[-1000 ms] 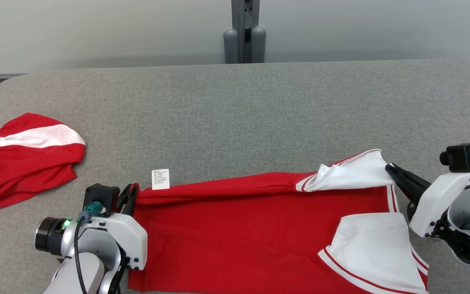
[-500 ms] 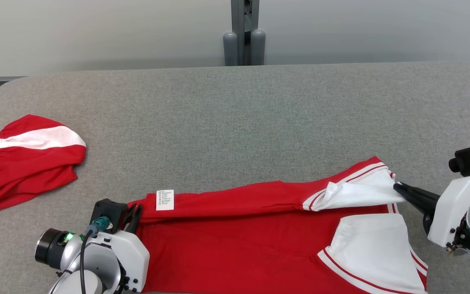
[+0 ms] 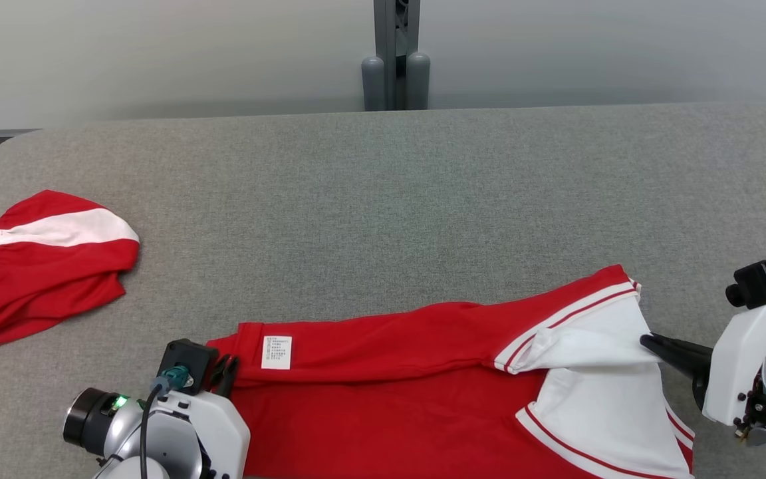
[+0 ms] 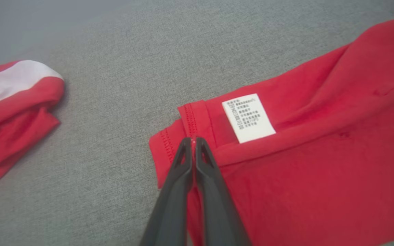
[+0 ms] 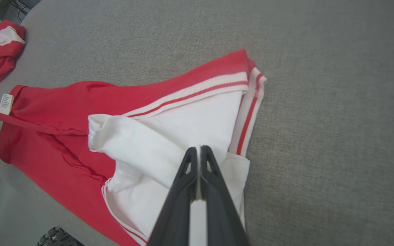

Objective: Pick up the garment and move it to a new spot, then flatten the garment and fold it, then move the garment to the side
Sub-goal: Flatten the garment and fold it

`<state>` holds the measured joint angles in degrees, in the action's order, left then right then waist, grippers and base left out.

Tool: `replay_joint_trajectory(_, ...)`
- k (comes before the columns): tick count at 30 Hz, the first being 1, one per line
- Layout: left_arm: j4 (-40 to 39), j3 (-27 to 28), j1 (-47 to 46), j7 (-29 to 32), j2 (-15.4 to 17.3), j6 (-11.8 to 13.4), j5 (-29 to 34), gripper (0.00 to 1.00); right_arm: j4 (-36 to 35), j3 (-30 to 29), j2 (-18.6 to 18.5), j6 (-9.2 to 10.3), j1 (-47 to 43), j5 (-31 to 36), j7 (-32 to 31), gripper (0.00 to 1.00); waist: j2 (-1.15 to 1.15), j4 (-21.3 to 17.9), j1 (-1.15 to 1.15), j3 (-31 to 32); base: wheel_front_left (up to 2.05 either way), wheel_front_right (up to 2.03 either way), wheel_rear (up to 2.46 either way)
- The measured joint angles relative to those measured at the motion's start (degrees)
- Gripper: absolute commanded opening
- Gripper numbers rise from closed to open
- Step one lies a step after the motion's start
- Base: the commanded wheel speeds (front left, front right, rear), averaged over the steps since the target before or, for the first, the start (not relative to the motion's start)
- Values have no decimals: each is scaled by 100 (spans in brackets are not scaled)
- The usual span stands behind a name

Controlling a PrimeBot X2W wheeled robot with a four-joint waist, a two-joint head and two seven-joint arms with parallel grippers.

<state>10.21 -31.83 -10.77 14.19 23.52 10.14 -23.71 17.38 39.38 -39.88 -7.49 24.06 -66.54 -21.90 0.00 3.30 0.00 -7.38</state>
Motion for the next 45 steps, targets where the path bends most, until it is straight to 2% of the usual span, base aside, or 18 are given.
replay_joint_trajectory(1,-14,-9,2,46,3,-7,-21,0,23,-62,25,0,-19,-11,-75,100,0,-1,0,2,0,0,0)
replay_joint_trajectory(2,-27,-13,10,67,4,-7,-43,34,36,-134,54,0,-55,-13,-142,100,0,-3,0,6,0,0,0)
replay_joint_trajectory(3,-36,-18,19,93,13,0,-43,49,37,-188,85,0,-107,-22,-232,100,0,-5,0,9,0,0,0)
replay_joint_trajectory(4,-44,-22,34,99,32,11,-38,74,48,-218,121,1,-158,-56,-356,100,0,-9,0,13,0,0,0)
replay_joint_trajectory(6,-53,-21,83,121,68,48,-40,96,51,-287,176,0,-267,-85,-610,100,0,-19,0,26,0,0,0)
replay_joint_trajectory(7,-53,-21,102,126,74,65,-35,100,51,-344,182,0,-315,-85,-725,100,0,-26,0,36,0,0,0)
replay_joint_trajectory(13,-53,4,151,126,80,171,-54,100,149,-736,249,1,-621,-99,-1317,100,0,-47,0,189,0,0,0)
replay_joint_trajectory(18,-122,140,213,-25,79,339,-60,100,11,-1261,403,0,-676,270,-1241,100,0,-62,0,302,0,0,0)
replay_joint_trajectory(24,-223,452,146,-642,-124,614,-120,100,-348,-1895,760,1,-612,1190,-157,100,0,-89,0,357,0,0,0)
replay_joint_trajectory(30,-177,767,99,-1633,-453,717,-260,100,-541,-2129,1176,1,-602,2383,1418,100,0,-129,0,362,0,0,0)
replay_joint_trajectory(36,124,982,121,-2738,-810,612,-361,100,-275,-2306,1690,0,-870,3426,2771,100,0,-196,0,342,0,0,0)
replay_joint_trajectory(40,180,1169,254,-2902,-1101,504,-261,100,20,-2506,2080,0,-1094,3862,3361,100,0,-238,0,315,0,0,0)
replay_joint_trajectory(43,-165,1583,381,-2913,-1312,432,169,100,183,-2629,2302,0,-1232,4128,3551,100,0,-274,0,289,0,0,0)
replay_joint_trajectory(45,-342,1823,580,-2918,-1483,285,426,100,255,-2721,2454,0,-1310,4242,3609,100,0,-302,0,272,0,0,0)
